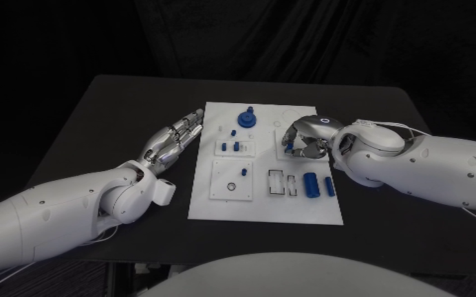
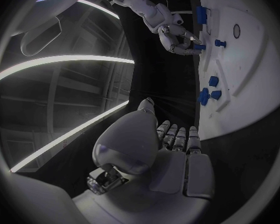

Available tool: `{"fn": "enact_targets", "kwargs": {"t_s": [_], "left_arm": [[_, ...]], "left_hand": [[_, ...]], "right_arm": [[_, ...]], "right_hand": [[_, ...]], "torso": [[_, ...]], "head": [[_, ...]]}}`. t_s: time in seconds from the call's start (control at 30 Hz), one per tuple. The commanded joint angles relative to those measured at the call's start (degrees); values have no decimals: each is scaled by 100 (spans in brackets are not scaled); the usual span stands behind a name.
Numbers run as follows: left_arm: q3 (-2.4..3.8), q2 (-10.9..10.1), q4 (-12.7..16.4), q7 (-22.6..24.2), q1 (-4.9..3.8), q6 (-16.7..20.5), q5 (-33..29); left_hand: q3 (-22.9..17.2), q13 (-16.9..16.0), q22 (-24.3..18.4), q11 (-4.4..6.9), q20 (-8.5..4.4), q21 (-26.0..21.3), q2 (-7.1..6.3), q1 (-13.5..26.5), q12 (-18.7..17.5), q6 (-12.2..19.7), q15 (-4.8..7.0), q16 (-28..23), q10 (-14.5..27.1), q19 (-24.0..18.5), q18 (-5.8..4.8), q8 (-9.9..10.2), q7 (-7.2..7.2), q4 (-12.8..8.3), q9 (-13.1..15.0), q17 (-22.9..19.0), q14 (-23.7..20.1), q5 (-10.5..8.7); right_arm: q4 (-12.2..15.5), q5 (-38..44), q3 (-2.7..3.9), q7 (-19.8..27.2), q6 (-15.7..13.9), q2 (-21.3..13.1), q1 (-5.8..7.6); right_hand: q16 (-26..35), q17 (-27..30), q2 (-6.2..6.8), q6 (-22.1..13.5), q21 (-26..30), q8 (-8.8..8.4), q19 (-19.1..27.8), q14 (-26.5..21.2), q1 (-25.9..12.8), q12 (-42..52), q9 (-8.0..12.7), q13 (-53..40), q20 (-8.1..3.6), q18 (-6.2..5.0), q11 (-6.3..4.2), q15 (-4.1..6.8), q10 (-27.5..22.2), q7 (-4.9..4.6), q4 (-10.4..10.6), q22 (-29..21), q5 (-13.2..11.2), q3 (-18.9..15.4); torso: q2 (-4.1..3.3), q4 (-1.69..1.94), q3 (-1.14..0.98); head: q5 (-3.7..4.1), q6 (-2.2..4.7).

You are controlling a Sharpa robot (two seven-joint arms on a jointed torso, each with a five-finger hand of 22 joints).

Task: Assemble the parts on the task board

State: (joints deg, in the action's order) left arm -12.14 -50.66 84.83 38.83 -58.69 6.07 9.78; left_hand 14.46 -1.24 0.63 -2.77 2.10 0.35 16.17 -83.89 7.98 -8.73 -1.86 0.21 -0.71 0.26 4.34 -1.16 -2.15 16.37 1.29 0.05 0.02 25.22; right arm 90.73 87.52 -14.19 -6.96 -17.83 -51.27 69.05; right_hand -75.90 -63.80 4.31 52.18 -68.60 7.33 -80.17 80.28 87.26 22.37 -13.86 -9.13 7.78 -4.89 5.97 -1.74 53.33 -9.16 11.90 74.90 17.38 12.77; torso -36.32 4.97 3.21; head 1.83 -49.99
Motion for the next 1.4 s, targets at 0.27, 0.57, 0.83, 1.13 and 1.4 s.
{"fn": "enact_targets", "kwargs": {"t_s": [0.27, 0.57, 0.83, 1.13, 1.4], "left_arm": [[5, 22, 18, 555, 30, -199, -21], [5, 51, 4, 536, 45, -240, -20], [5, 67, -3, 527, 56, -273, -20], [6, 73, -11, 525, 65, -292, -20], [6, 86, -26, 518, 81, -320, -20]], "left_hand": [[-68, 1, 2, -73, 99, -17, -7, -140, -15, -60, -71, -21, -8, -10, 16, -32, -36, -18, 9, -5, -2, 88], [-79, 3, 4, -76, 120, -16, -19, -169, -29, -61, -83, -21, -3, -9, 24, -32, -53, -27, 9, -5, -2, 116], [-97, 5, 7, -84, 158, -15, -28, -210, -41, -56, -102, -21, 5, -8, 41, -30, -62, -41, 8, -5, -2, 149], [-113, 5, 8, -94, 192, -14, -30, -241, -47, -54, -121, -21, 8, -7, 55, -29, -61, -52, 8, -5, -2, 176], [-124, 6, 12, -101, 222, -13, -29, -258, -52, -53, -136, -21, 10, -6, 68, -29, -67, -57, 8, -5, -2, 187]], "right_arm": [[36, 140, 2, 47, -125, -60, -15], [8, 165, 2, -70, 34, -43, -15], [-41, 169, 2, -82, 77, -1, -16], [-78, 169, 2, -60, 84, 27, -28], [-86, 169, 2, -64, 106, 36, -37]], "right_hand": [[-4, 25, 139, 67, -5, 23, 2, -18, -31, -141, -56, 83, -24, 36, 13, 14, 97, 4, 41, 914, 165, 70], [211, 359, 254, -402, 424, -263, 254, -253, -192, -373, 14, 146, 9, -47, 98, -6, -497, 96, 95, 799, -201, -25], [230, 392, 210, -256, 467, -180, 278, -281, -147, -296, -33, 97, -5, -54, 80, 11, -544, 84, 40, 790, -191, -29], [304, 504, 130, 58, 570, 51, 334, -357, 77, -70, -218, -13, -18, -68, 60, 13, -484, 123, -186, 772, 544, 161], [246, 425, 111, 139, 461, 185, 279, -302, 97, 89, -350, -77, -18, -50, 32, 6, -272, 127, -274, 801, 661, 255]], "torso": [[-9, 5, 3], [-5, -1, 2], [-2, 2, 3], [-3, 5, 4], [-2, 10, 5]], "head": [[-17, -1], [-19, -1], [-9, -1], [-2, -1], [8, -1]]}}
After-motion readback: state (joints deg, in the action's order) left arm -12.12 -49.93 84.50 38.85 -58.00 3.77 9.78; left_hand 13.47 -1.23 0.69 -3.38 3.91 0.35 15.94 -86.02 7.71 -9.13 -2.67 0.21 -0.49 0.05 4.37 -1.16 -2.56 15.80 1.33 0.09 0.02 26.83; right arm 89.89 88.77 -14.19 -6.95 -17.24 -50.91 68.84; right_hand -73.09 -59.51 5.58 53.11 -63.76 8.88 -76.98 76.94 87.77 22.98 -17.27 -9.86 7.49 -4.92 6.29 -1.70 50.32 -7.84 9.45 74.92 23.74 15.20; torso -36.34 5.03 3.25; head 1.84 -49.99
